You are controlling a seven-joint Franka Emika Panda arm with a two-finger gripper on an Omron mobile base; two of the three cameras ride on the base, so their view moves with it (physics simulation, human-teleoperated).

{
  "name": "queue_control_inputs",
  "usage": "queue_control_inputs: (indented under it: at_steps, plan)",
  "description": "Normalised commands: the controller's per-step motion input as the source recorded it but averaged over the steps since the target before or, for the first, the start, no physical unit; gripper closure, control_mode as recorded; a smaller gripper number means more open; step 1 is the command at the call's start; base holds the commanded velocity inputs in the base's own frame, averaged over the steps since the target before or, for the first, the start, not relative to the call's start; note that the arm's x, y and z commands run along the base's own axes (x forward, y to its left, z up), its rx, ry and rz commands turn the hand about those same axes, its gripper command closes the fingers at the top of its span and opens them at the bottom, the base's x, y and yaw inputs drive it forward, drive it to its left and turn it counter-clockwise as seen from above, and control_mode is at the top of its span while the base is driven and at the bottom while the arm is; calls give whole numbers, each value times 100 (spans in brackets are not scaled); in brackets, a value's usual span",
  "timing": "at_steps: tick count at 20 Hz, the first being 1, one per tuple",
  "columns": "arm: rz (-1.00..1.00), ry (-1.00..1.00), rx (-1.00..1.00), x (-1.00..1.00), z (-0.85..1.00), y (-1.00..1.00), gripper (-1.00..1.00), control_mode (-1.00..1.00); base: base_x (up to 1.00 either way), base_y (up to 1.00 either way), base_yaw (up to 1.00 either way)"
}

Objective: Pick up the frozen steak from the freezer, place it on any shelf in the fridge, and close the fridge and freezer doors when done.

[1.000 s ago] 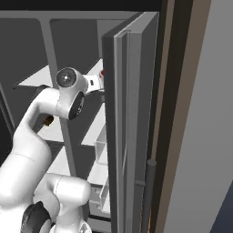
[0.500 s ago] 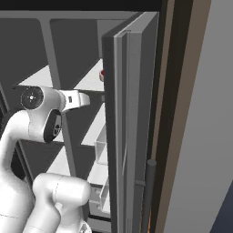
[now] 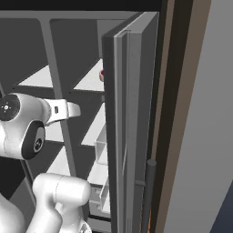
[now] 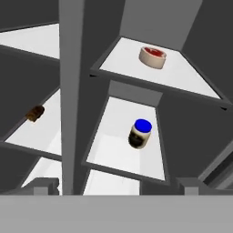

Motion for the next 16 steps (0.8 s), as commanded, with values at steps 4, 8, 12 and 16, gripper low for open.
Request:
queue_control_inputs:
  at_steps: [4, 8, 12, 16]
  plan:
    - [0, 3, -1, -23, -14, 9, -100, -100, 0, 0, 0]
    - [0, 0, 0, -4, -12, 7, -100, -100, 0, 0, 0]
    - [-2, 0, 0, -58, -13, 0, -100, -100, 0, 0, 0]
    - [-2, 4, -5, -38, -34, 9, -100, -100, 0, 0, 0]
